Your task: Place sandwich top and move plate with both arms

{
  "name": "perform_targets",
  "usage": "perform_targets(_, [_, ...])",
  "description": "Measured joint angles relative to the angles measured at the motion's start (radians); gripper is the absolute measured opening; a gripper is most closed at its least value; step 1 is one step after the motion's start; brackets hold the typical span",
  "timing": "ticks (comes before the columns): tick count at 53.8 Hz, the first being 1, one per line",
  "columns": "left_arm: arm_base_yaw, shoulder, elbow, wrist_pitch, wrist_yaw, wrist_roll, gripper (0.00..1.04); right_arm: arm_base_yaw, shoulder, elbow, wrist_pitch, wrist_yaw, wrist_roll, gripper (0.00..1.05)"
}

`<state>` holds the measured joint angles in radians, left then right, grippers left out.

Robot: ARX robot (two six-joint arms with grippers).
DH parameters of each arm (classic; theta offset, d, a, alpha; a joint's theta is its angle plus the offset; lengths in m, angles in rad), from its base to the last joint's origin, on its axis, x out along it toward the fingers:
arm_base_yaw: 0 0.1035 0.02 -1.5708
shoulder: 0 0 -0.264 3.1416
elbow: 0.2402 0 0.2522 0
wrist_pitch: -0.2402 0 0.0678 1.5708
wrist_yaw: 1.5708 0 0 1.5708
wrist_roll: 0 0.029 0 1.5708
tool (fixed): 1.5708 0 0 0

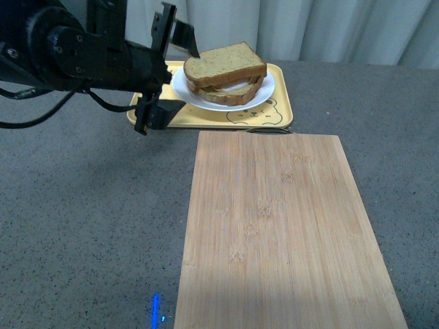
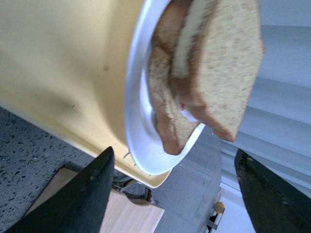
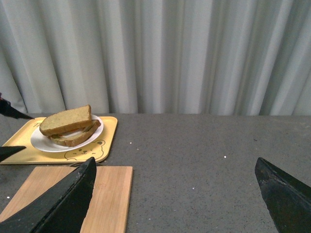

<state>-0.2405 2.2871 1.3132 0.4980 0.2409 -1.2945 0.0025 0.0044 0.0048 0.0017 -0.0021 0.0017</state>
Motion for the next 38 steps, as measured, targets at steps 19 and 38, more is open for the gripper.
perform_targets(19, [-0.012, -0.298, -0.550, 0.742, -0.475, 1.080, 0.52, 0.000, 0.000, 0.000, 0.000, 0.001, 0.000, 0.95])
perform_targets(38, [0.089, -0.599, -0.927, 0.786, -0.391, 1.271, 0.04, 0.000, 0.000, 0.000, 0.000, 0.000, 0.000, 0.95])
